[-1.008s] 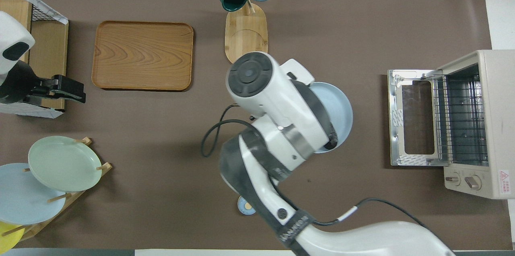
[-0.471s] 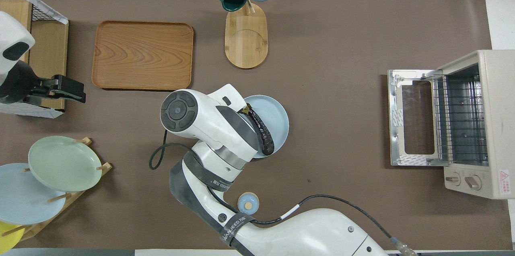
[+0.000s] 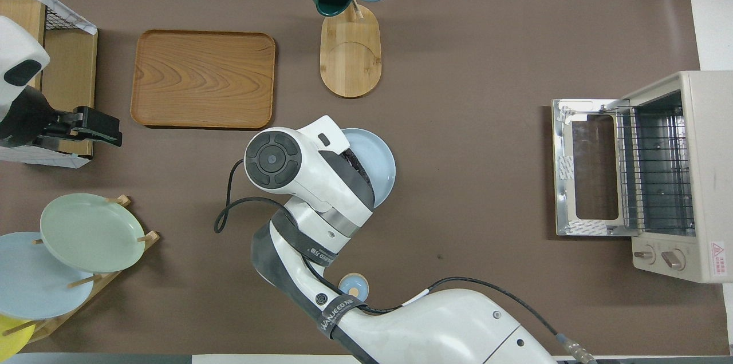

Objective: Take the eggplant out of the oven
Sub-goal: 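Carry the plate with eggplant toward the table center with the right gripper, then set the plate down and withdraw the right gripper toward the oven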

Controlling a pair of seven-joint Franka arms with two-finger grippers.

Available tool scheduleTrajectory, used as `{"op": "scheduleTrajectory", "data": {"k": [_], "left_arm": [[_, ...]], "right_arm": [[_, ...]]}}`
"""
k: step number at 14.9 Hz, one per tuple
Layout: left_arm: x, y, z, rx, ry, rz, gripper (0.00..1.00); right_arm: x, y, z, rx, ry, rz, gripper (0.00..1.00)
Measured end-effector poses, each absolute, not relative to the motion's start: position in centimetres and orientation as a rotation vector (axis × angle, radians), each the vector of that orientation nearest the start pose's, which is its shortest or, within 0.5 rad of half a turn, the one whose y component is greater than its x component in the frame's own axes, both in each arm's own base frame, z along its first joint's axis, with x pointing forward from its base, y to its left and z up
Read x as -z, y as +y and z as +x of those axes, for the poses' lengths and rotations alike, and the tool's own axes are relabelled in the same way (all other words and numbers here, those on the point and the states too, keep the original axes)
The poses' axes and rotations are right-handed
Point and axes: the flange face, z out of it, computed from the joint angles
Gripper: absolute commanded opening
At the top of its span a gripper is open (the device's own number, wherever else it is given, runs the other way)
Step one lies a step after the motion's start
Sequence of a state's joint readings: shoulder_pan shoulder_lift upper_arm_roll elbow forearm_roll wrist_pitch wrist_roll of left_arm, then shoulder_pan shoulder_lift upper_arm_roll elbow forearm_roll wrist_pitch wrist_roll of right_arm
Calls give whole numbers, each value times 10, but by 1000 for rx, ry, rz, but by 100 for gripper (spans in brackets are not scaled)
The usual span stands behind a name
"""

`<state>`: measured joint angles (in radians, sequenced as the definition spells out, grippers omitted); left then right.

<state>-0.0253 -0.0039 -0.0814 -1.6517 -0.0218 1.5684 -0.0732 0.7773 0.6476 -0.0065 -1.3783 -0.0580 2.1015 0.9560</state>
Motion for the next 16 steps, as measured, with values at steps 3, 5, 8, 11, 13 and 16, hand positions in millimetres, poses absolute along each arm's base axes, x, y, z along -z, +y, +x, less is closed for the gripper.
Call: {"op": "scheduleTrajectory", "data": {"k": [3, 5, 8, 11, 13, 16], "left_arm": [[-588, -61, 546, -128, 51, -3153, 100], [-588, -61, 546, -128, 51, -3153, 100], [-588, -61, 546, -128, 51, -3153, 100], [-588, -61, 546, -128, 52, -3153, 100], [-589, -61, 546, -125, 53, -3153, 100], [-591, -67, 546, -109, 67, -3155, 100]], "right_arm": [[-341, 507, 527, 129, 243, -3136, 12], [-359, 493, 535, 119, 221, -3203, 7], [-417, 421, 577, 99, 158, -3242, 7], [-437, 302, 610, -9, 142, -3279, 7], [-415, 238, 609, -96, 176, -3299, 7], [-370, 171, 598, -146, 104, -3345, 7]]}}
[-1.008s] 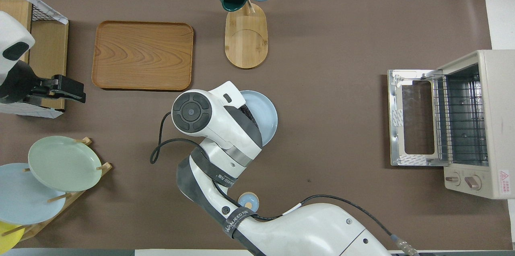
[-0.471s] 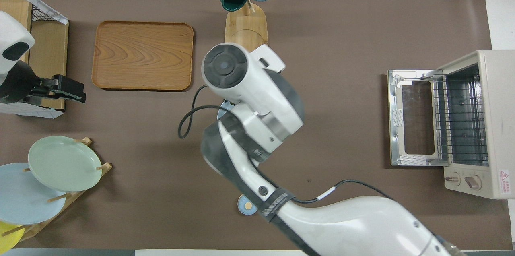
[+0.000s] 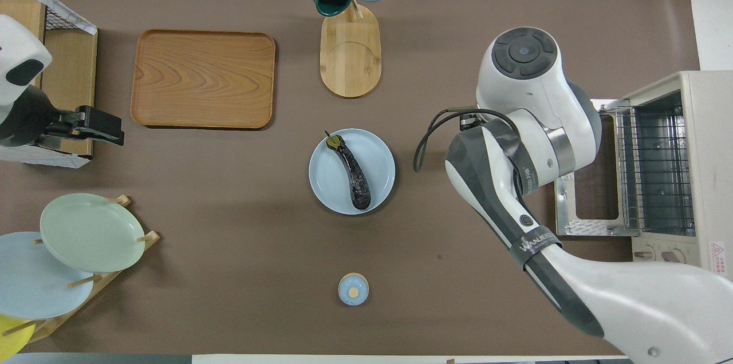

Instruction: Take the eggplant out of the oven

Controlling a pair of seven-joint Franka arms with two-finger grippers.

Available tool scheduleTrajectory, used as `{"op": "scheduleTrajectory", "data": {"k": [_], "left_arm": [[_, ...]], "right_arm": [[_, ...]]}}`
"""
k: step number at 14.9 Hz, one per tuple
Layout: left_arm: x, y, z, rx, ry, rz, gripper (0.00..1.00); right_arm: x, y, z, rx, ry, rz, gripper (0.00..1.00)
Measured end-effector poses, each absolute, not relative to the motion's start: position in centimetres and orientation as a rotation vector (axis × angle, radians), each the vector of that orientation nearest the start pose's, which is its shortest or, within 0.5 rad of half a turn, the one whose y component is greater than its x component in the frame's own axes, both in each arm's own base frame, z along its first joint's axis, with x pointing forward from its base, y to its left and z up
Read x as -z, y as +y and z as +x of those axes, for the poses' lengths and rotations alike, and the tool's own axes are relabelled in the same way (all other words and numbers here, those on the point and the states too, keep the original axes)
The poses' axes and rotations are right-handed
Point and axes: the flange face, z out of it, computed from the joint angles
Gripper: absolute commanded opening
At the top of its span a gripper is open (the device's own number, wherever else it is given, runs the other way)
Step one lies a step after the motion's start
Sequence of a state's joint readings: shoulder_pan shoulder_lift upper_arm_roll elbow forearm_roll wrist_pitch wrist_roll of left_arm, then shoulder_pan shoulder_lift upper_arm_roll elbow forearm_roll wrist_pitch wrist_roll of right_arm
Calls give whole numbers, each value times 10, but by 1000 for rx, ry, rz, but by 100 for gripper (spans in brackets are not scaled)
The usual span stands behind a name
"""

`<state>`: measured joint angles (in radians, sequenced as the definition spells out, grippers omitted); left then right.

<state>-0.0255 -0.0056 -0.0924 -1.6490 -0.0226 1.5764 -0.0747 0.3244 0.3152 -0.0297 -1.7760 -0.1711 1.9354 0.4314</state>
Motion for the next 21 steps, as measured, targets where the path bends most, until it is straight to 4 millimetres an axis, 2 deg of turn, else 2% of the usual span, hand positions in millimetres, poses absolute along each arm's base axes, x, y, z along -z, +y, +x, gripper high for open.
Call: {"op": "scheduleTrajectory", "data": {"k": [2, 3, 6, 9, 11, 15, 18, 21], "left_arm": [[-593, -80, 546, -84, 51, -3160, 100], [-593, -94, 545, -77, 30, -3170, 100], [-592, -148, 539, -79, -120, -3244, 100], [-572, -203, 538, -107, -287, -3264, 100], [-545, -248, 539, -123, -363, -3260, 100], [-472, -338, 533, -150, -446, -3251, 100], [-417, -381, 512, -200, -457, -3221, 100], [-360, -407, 485, -228, -492, -3183, 100]], "right_arm": [[-346, 142, 585, -165, 68, -3371, 7], [-336, 132, 578, -171, 52, -3388, 7], [-312, 104, 561, -141, 27, -3416, 7], [-295, 79, 553, -149, -47, -3423, 7], [-293, 72, 552, -157, -81, -3434, 7], [-294, 69, 552, -158, -161, -3452, 8], [-294, 68, 551, -160, -180, -3456, 8], [-293, 65, 551, -175, -216, -3455, 8]]}}
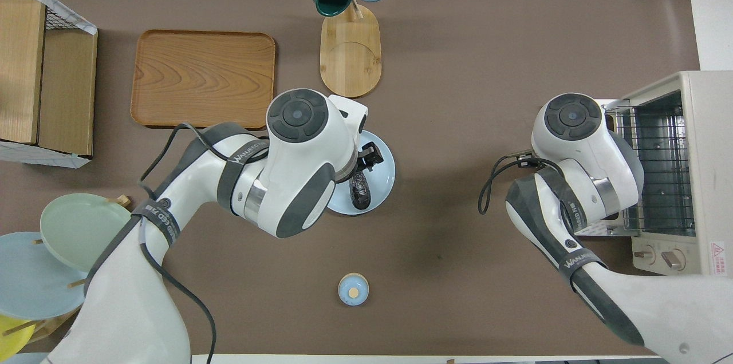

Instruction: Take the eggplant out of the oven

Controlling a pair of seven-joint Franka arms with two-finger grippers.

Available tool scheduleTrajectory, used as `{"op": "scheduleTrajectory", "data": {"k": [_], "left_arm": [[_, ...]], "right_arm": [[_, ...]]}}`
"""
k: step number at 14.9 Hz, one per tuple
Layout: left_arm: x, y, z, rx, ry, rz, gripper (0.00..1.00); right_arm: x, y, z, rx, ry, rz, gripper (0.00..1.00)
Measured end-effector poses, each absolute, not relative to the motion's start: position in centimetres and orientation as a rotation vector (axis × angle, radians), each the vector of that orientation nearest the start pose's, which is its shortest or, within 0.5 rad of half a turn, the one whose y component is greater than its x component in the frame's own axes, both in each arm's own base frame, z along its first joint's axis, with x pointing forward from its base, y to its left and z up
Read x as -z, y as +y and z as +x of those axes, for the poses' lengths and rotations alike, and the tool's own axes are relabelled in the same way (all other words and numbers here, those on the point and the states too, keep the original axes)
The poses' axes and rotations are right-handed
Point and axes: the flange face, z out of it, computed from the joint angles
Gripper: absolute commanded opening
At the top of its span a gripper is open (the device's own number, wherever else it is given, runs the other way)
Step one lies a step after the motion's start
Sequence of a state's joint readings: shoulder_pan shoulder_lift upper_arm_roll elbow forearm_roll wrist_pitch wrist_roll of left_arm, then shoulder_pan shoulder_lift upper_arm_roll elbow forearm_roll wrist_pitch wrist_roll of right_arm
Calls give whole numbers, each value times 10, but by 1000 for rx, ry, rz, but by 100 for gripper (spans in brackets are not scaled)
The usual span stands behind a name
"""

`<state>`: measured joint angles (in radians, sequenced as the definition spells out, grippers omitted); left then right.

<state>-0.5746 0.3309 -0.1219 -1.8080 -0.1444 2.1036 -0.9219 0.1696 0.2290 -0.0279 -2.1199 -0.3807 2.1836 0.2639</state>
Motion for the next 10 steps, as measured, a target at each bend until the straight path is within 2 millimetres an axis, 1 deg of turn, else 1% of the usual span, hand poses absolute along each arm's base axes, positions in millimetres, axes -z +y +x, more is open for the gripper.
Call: {"op": "scheduleTrajectory", "data": {"k": [1, 2, 5, 7, 8, 9, 10], "left_arm": [[-345, -413, 478, -224, -516, -3178, 100], [-335, -417, 473, -221, -530, -3176, 100], [-319, -422, 464, -230, -542, -3160, 100], [-310, -426, 460, -215, -546, -3150, 100], [-307, -427, 458, -211, -547, -3146, 95], [-306, -429, 457, -209, -549, -3145, 80], [-305, -429, 456, -208, -548, -3145, 54]], "right_arm": [[-293, 64, 551, -182, -241, -3456, 8], [-293, 65, 550, -186, -267, -3462, 8], [-295, 69, 550, -195, -309, -3479, 7], [-305, 70, 550, -212, -337, -3483, 7], [-314, 70, 551, -226, -362, -3485, 7], [-324, 70, 551, -239, -384, -3488, 7], [-336, 69, 552, -250, -406, -3490, 7]]}}
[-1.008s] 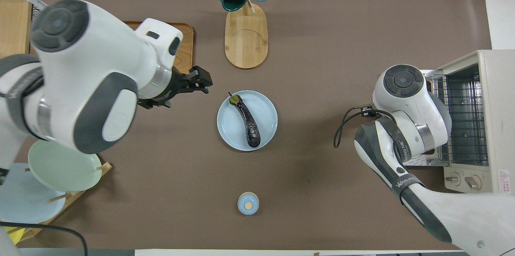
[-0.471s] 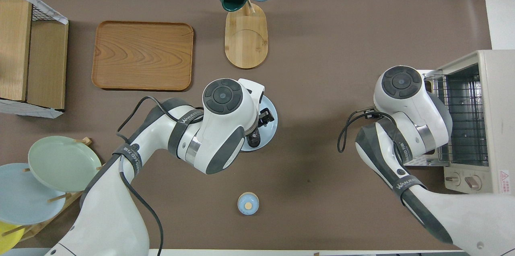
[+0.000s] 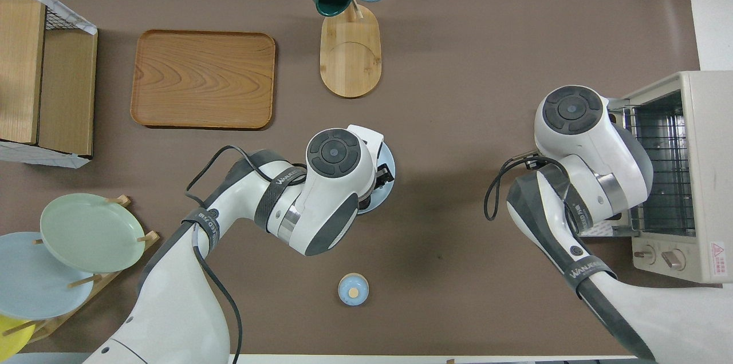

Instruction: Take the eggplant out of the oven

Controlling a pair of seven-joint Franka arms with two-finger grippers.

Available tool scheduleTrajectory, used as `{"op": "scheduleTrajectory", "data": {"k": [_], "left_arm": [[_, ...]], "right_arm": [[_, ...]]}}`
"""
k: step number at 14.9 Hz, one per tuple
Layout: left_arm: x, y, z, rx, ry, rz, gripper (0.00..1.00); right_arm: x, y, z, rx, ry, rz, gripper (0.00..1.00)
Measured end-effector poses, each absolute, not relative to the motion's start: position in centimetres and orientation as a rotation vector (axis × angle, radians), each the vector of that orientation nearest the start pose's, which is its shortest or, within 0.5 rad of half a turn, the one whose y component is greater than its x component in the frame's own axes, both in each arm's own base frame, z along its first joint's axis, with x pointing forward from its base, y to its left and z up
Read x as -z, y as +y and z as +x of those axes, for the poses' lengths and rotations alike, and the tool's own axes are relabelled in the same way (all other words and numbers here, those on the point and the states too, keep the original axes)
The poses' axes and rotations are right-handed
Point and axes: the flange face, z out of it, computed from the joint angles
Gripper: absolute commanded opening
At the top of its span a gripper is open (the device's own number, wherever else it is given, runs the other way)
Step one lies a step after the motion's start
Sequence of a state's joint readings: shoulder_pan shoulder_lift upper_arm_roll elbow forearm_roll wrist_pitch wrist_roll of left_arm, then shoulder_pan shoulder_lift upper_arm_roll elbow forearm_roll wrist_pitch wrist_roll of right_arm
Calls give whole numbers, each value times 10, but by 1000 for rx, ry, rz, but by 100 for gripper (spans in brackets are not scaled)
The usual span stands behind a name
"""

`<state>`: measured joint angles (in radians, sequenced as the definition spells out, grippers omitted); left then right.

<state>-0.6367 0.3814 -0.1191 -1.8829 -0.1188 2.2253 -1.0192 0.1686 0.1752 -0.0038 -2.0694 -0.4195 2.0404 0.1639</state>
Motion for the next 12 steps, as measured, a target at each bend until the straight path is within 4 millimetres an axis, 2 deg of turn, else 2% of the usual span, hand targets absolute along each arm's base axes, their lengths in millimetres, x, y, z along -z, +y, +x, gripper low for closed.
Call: {"op": "scheduleTrajectory", "data": {"k": [1, 2, 8, 10, 12], "left_arm": [[-305, -429, 456, -207, -549, -3145, 24], [-305, -429, 456, -206, -550, -3145, 0], [-312, -423, 467, -145, -534, -3146, 0], [-331, -414, 482, -108, -554, -3164, 0], [-369, -390, 508, -80, -521, -3183, 0]], "right_arm": [[-348, 66, 551, -256, -423, -3492, 7], [-359, 63, 551, -255, -433, -3493, 8], [-394, 41, 547, -239, -474, -3488, 8], [-405, 31, 546, -238, -483, -3486, 9], [-416, 17, 546, -241, -483, -3485, 10]]}}
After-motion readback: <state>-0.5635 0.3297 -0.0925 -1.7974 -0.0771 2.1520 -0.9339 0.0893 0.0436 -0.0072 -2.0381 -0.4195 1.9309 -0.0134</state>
